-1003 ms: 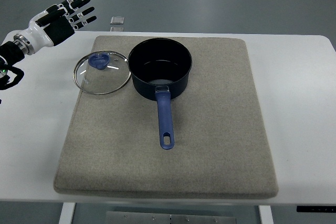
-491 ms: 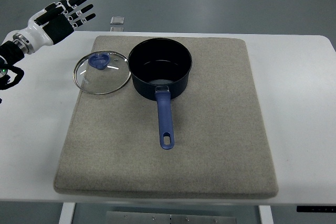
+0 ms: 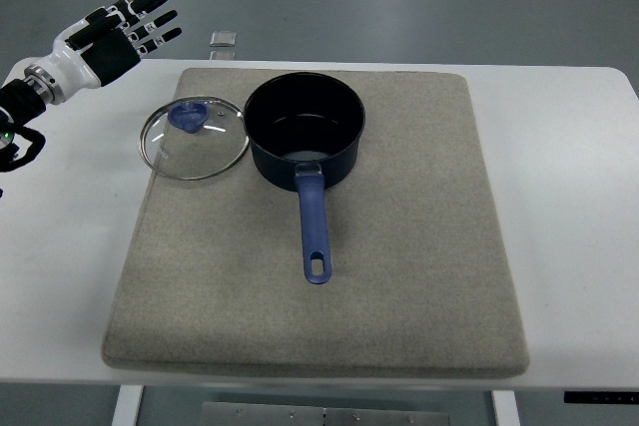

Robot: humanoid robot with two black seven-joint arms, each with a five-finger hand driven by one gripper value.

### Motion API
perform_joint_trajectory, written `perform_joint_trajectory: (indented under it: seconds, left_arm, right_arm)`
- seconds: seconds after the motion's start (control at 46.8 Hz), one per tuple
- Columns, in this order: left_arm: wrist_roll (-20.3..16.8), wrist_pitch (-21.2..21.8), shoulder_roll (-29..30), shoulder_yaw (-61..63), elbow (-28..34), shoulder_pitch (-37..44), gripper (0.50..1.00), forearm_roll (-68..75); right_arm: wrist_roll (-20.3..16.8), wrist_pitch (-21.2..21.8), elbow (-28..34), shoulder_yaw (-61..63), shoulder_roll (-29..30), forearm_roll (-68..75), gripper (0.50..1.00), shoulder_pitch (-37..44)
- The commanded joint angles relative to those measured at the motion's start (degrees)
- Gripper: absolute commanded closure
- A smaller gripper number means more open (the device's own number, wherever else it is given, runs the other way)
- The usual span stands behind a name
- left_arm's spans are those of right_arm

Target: Open pot lid and place left with left hand

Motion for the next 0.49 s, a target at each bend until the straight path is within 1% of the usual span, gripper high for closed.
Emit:
perform_joint_trajectory:
  seconds: [0.0,0.278,0.47]
  left_arm:
    - [0.0,0.0,0.0,0.0,0.0,-0.1,0.508,0.1]
    - [0.0,0.0,-0.2,0.1,0.0,-0.2,0.508,0.1]
    - [0.0,0.0,-0.2,0.1,0.1,-0.4,0.508,0.1]
  right_arm:
    - [0.0,0.0,0.2,0.0,0.0,-0.1,0.583,-0.1]
    - [0.2,-0.2,0.2,-0.1,0.0,-0.1,0.583,-0.1]
    - [-0.4,-0.5,0.2,0.1,0.0,0.1,0.583,-0.1]
